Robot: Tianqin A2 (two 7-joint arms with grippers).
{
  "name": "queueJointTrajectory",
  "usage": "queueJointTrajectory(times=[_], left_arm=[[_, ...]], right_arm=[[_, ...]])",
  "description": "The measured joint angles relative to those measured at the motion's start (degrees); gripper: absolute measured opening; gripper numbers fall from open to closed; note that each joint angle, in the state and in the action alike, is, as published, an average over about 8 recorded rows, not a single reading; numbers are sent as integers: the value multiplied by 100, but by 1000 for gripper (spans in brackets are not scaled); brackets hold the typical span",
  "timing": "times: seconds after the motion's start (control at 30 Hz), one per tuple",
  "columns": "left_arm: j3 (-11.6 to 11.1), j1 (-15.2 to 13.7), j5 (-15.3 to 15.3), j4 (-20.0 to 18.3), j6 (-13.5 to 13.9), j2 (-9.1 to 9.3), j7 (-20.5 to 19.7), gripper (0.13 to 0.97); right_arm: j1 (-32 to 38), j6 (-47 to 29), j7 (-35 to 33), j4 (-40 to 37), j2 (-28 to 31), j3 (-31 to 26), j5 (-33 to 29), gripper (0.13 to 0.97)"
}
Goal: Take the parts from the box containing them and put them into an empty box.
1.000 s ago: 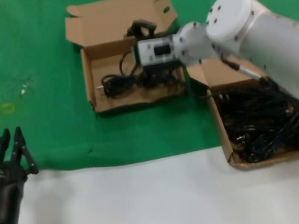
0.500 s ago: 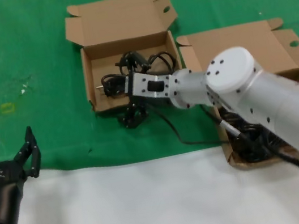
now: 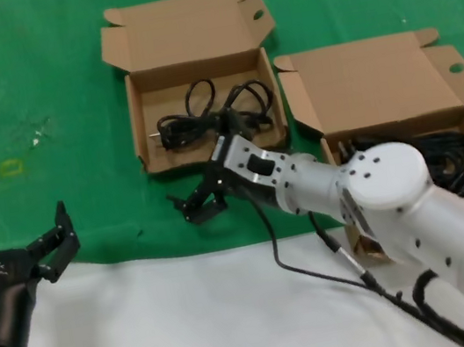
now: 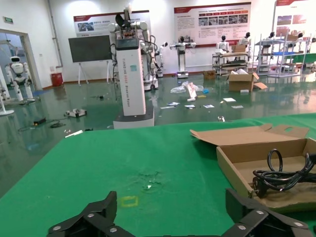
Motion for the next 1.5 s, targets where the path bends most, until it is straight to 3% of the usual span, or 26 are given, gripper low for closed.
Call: queueJointTrajectory(times=[0.33, 0.63, 1.5], left_arm=[[0, 0, 0, 0, 0, 0, 0, 847], [0, 0, 0, 0, 0, 0, 0, 942], [0, 0, -1, 0, 0, 0, 1, 966]], right_arm=[[-1035, 384, 433, 1048, 228, 875, -82, 966], [-1982, 731, 826, 1999, 436, 1675, -157, 966], [-4540, 1676, 1893, 4579, 998, 3836, -360, 966]])
